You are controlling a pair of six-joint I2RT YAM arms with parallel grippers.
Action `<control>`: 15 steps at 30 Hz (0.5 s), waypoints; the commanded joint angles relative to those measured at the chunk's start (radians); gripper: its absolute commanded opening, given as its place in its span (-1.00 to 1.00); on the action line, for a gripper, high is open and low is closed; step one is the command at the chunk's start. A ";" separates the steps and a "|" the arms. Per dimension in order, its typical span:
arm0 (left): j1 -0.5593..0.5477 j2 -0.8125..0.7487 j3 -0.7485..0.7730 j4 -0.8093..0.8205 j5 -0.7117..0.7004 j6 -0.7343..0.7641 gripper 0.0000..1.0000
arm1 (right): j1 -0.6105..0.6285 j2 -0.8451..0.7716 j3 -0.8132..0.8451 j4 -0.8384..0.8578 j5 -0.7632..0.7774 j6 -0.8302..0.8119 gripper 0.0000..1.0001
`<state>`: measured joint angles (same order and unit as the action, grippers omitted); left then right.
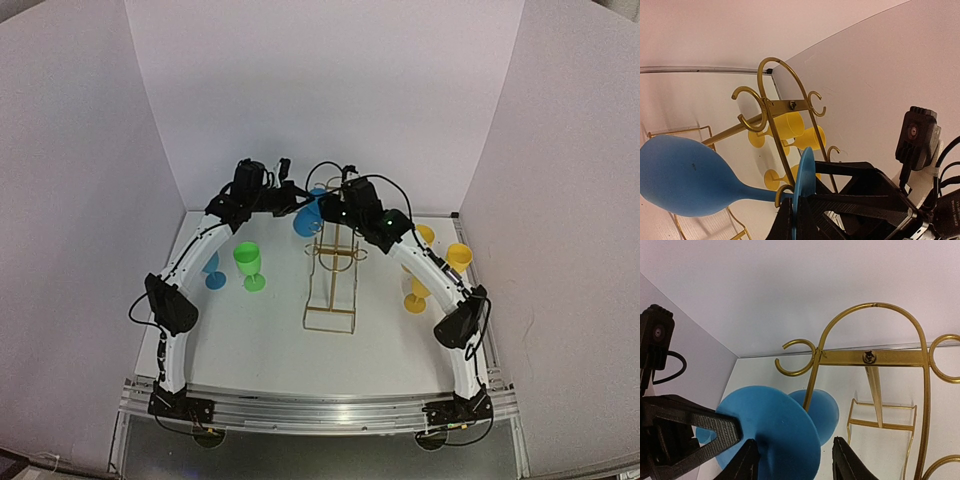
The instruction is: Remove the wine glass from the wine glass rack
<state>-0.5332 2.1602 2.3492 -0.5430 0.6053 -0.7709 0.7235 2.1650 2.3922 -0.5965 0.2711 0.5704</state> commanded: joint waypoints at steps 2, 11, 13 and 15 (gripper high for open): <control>0.015 -0.055 -0.008 -0.004 0.017 -0.025 -1.00 | -0.010 -0.112 -0.099 -0.052 0.051 -0.047 -0.08; 0.033 -0.072 0.013 0.012 0.043 -0.024 -1.00 | -0.028 -0.155 -0.161 -0.052 0.028 -0.040 -0.06; 0.040 -0.078 0.014 0.010 0.044 -0.017 -1.00 | -0.029 -0.147 -0.151 -0.054 0.013 -0.039 -0.06; 0.050 -0.083 0.020 0.010 0.047 -0.005 -1.00 | -0.028 -0.138 -0.138 -0.055 -0.001 -0.039 -0.06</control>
<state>-0.5177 2.1539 2.3482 -0.5266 0.6587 -0.8020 0.7101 2.0491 2.2467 -0.6067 0.2824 0.5426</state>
